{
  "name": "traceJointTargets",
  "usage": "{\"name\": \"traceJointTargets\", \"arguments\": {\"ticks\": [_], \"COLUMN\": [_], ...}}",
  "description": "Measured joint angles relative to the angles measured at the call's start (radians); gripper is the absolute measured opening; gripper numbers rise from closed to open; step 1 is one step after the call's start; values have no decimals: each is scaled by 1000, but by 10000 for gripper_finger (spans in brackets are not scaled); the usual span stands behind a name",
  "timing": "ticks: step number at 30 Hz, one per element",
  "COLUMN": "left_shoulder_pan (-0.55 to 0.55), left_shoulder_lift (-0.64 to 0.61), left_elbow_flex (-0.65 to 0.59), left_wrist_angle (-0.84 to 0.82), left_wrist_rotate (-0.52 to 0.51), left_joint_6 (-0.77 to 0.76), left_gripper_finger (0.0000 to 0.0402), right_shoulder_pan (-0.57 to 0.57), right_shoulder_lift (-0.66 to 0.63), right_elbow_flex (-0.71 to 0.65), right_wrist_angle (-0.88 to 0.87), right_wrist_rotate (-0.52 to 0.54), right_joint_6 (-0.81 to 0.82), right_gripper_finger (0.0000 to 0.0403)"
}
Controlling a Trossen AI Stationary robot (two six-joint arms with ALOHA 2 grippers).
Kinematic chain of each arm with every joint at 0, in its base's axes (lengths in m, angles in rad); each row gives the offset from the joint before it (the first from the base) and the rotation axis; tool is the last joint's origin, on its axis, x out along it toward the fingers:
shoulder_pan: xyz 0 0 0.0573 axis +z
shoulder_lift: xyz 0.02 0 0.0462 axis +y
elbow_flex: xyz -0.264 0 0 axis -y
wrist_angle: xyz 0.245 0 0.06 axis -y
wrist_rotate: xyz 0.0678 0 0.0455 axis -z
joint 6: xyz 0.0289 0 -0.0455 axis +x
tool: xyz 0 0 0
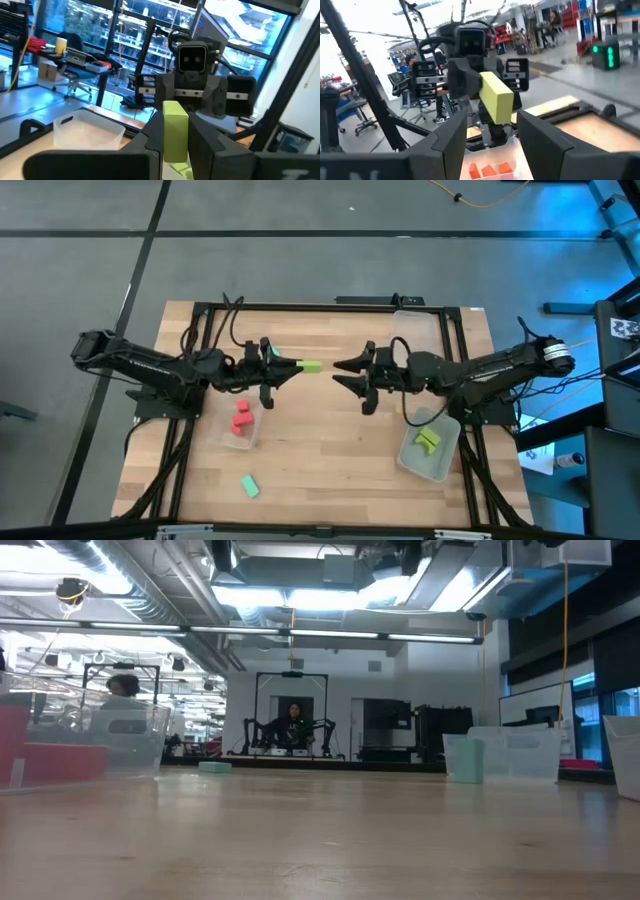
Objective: Sort & place blocks by color
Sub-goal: Put the green block into the gray bin
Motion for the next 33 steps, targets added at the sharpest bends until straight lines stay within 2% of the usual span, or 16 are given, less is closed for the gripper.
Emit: {"name": "traceJointTargets", "arguments": {"ticks": [4,13,18,27,33], "left_shoulder_pan": [17,61,84,102,101], "left_shoulder_lift": [-1,-1,-1,-1,30], "left_elbow_flex": [0,0,0,0,-1], "left_wrist_angle": [-4,-6,-5,-26,-29], "left_wrist_rotate": [2,53,68,129,141], "left_joint_6": [3,-2,-4,-34,-78], "left_gripper_finger": [45,45,45,45,45], "right_shoulder_pan": [-38,-98,-103,-109,-109], "right_shoulder_lift": [12,41,78,141,155], "right_elbow_flex": [28,30,30,30,30], "right_wrist_angle": [-66,-56,-4,137,123], "right_wrist_rotate": [-24,-179,-187,-186,-177], "right_joint_6": [93,201,198,168,118], "right_gripper_finger": [177,178,190,256,261]}}
